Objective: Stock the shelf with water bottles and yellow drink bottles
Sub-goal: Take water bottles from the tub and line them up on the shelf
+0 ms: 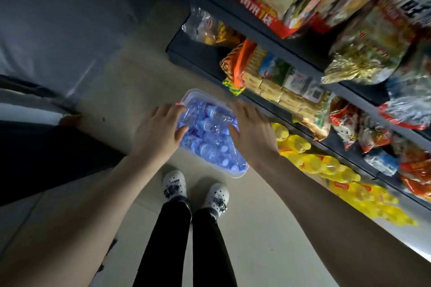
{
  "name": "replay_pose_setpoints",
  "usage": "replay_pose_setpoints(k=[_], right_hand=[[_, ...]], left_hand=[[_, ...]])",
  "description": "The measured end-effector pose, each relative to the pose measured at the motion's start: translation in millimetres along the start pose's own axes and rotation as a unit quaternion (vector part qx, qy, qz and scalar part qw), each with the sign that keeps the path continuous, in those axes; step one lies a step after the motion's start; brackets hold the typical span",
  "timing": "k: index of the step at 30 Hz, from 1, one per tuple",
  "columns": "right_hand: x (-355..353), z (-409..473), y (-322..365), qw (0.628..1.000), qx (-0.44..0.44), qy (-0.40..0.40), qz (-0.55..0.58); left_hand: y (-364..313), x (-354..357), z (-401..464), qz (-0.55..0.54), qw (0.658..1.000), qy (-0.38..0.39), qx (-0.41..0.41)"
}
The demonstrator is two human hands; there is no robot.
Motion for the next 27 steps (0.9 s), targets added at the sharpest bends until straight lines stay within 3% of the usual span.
replay_pose_setpoints(k=[6,10,17,27], right_hand=[[133.1,52.1,-48.8,0.989,0.055,0.130,-0.035],[202.4,83.3,-73.4,0.982,0.070,0.166,-0.048],[281.8,119.1,-108.4,0.981,0.108,0.156,-0.032],[317.7,126.1,-124.8,0.995,0.090,0.035,-0.040]], left_hand=[[62.7,139.2,17.5,-0.005,0.996,0.066,-0.057],[95.4,211.7,42.4,0.011,0.991,0.099,-0.090],[131.7,290.5,86.6,0.035,0.989,0.074,-0.125],[149.4,334.8,95.1,0.096,0.979,0.079,-0.160]])
Point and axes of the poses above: each hand's wrist, its own z-axis towards the middle knuckle, its own x-axis out of the palm, y = z × x, the point moved 2 cm from there along z, towards the middle knuckle, and after that the axes turned 15 degrees about y, right-handed, at the moved point
